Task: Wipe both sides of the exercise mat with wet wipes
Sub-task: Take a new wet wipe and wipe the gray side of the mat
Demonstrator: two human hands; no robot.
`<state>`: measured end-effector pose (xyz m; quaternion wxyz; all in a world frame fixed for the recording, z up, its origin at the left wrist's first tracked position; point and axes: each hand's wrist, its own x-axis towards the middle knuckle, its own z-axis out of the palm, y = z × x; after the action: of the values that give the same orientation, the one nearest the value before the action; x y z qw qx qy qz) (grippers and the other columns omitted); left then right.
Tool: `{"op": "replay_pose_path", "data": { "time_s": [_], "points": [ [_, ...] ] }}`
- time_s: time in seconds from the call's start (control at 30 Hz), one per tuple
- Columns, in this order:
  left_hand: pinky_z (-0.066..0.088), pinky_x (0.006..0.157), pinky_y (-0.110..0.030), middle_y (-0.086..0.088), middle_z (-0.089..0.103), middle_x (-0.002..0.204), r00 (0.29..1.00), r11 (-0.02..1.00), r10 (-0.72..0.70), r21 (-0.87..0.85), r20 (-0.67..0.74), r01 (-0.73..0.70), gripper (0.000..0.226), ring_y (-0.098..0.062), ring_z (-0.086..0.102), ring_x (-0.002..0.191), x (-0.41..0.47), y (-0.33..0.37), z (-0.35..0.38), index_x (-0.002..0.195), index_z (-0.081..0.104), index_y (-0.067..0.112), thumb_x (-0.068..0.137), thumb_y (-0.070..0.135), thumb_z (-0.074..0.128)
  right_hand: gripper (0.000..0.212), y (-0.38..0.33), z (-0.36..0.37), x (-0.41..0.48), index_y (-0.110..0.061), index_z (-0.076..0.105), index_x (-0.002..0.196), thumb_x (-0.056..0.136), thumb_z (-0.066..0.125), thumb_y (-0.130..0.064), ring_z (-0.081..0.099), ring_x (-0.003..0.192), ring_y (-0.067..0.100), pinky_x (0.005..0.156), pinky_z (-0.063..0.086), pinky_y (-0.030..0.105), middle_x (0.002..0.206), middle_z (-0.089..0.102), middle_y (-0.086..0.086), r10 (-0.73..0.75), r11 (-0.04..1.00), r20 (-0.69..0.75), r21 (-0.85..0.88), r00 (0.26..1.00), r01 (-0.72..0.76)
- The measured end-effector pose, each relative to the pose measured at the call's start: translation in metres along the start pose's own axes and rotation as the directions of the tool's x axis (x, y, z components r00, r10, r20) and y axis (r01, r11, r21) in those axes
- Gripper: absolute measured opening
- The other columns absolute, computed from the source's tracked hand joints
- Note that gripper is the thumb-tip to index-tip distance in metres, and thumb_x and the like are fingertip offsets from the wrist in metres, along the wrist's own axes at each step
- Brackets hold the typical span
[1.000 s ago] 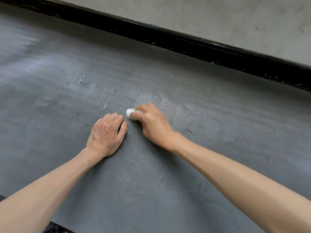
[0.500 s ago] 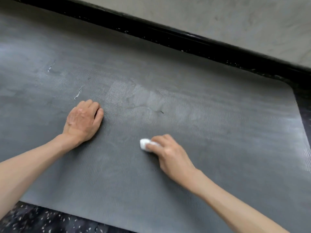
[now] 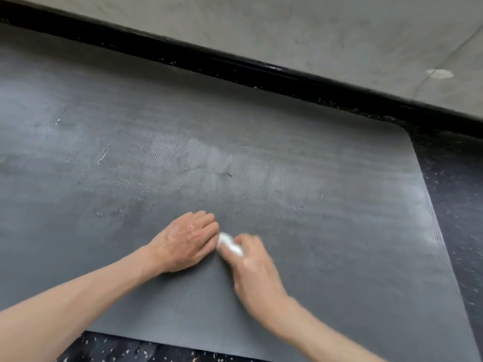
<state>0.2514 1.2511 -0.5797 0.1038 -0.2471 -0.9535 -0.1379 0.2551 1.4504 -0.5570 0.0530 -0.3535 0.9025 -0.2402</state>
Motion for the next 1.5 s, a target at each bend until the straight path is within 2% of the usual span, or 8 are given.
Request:
{"op": "replay_pose_path", "data": {
  "time_s": [0.13, 0.3, 0.5, 0.67, 0.83, 1.03, 1.23, 1.5],
  "points": [
    [0.034, 0.063, -0.032, -0.001, 0.047, 0.077, 1.000, 1.000, -0.009, 0.020, 0.023, 0.009, 0.025, -0.021, 0.046, 0.067, -0.003, 0.000, 0.004, 0.077, 0.049, 0.019, 0.096, 0.030, 0.039, 0.043, -0.003, -0.013, -0.042, -0.026, 0.057, 0.118, 0.082, 0.055, -0.002, 0.047, 0.082, 0.021, 0.063, 0.039, 0.028, 0.096, 0.048, 0.000, -0.233, 0.973, 0.140, 0.023, 0.962, 0.232],
    [0.042, 0.059, -0.036, 0.000, 0.045, 0.075, 0.995, 0.995, -0.096, 0.043, 0.024, 0.095, 0.028, -0.021, 0.046, 0.066, -0.001, 0.006, 0.005, 0.074, 0.048, 0.019, 0.096, 0.032, 0.036, 0.035, 0.069, -0.040, -0.030, -0.025, 0.057, 0.114, 0.087, 0.047, -0.004, 0.052, 0.075, 0.026, 0.063, 0.049, 0.037, 0.090, 0.054, 0.005, 0.191, 0.978, -0.271, -0.027, 0.943, -0.205],
    [0.045, 0.056, -0.036, 0.002, 0.045, 0.074, 0.994, 0.995, -0.095, 0.044, 0.044, 0.093, 0.029, -0.019, 0.047, 0.063, 0.000, 0.009, 0.003, 0.073, 0.048, 0.019, 0.096, 0.032, 0.035, 0.038, 0.072, -0.056, -0.077, -0.023, 0.062, 0.120, 0.094, 0.038, -0.009, 0.052, 0.085, 0.020, 0.069, 0.045, 0.025, 0.097, 0.056, 0.001, -0.030, 0.992, -0.025, -0.120, 0.999, 0.026],
    [0.042, 0.057, -0.033, 0.003, 0.043, 0.074, 0.997, 0.999, -0.046, 0.027, 0.060, 0.044, 0.029, -0.018, 0.046, 0.064, 0.006, 0.016, 0.001, 0.074, 0.047, 0.020, 0.097, 0.033, 0.036, 0.037, 0.117, -0.067, -0.073, -0.016, 0.065, 0.108, 0.080, 0.046, -0.001, 0.050, 0.068, 0.029, 0.061, 0.040, 0.031, 0.083, 0.053, 0.006, 0.347, 0.895, -0.381, -0.139, 0.857, -0.425],
    [0.045, 0.057, -0.034, 0.004, 0.043, 0.074, 0.997, 1.000, -0.009, -0.008, 0.071, 0.010, 0.028, -0.017, 0.046, 0.063, 0.020, 0.022, -0.003, 0.074, 0.046, 0.020, 0.097, 0.032, 0.035, 0.042, 0.057, -0.049, -0.124, -0.020, 0.059, 0.124, 0.090, 0.042, -0.003, 0.051, 0.084, 0.019, 0.074, 0.045, 0.022, 0.100, 0.057, 0.001, -0.047, 0.991, -0.032, -0.128, 0.998, 0.043],
    [0.047, 0.057, -0.034, 0.006, 0.043, 0.076, 0.995, 0.999, 0.030, -0.039, 0.095, -0.026, 0.026, -0.016, 0.045, 0.064, 0.029, 0.027, -0.002, 0.077, 0.047, 0.021, 0.098, 0.033, 0.036, 0.033, 0.125, -0.078, -0.091, -0.023, 0.057, 0.116, 0.091, 0.038, -0.015, 0.053, 0.071, 0.030, 0.061, 0.047, 0.034, 0.086, 0.056, 0.007, 0.305, 0.919, -0.364, -0.129, 0.880, -0.372],
    [0.049, 0.057, -0.034, 0.008, 0.041, 0.076, 0.992, 0.999, 0.026, -0.050, 0.120, -0.020, 0.025, -0.014, 0.045, 0.063, 0.035, 0.026, -0.002, 0.077, 0.044, 0.023, 0.098, 0.034, 0.035, 0.033, 0.114, -0.072, -0.078, -0.021, 0.060, 0.117, 0.090, 0.047, -0.008, 0.051, 0.078, 0.024, 0.067, 0.044, 0.031, 0.095, 0.059, 0.005, -0.112, 0.972, 0.007, -0.208, 0.994, 0.111],
    [0.049, 0.059, -0.033, 0.009, 0.041, 0.077, 0.988, 0.999, 0.006, -0.051, 0.154, 0.002, 0.027, -0.013, 0.046, 0.064, 0.034, 0.022, -0.001, 0.077, 0.045, 0.023, 0.099, 0.035, 0.034, 0.031, 0.186, -0.103, 0.040, -0.004, 0.071, 0.097, 0.076, 0.054, 0.012, 0.056, 0.073, 0.040, 0.060, 0.036, 0.034, 0.082, 0.060, 0.019, 0.414, 0.854, -0.334, -0.177, 0.847, -0.488]
  ]
}}
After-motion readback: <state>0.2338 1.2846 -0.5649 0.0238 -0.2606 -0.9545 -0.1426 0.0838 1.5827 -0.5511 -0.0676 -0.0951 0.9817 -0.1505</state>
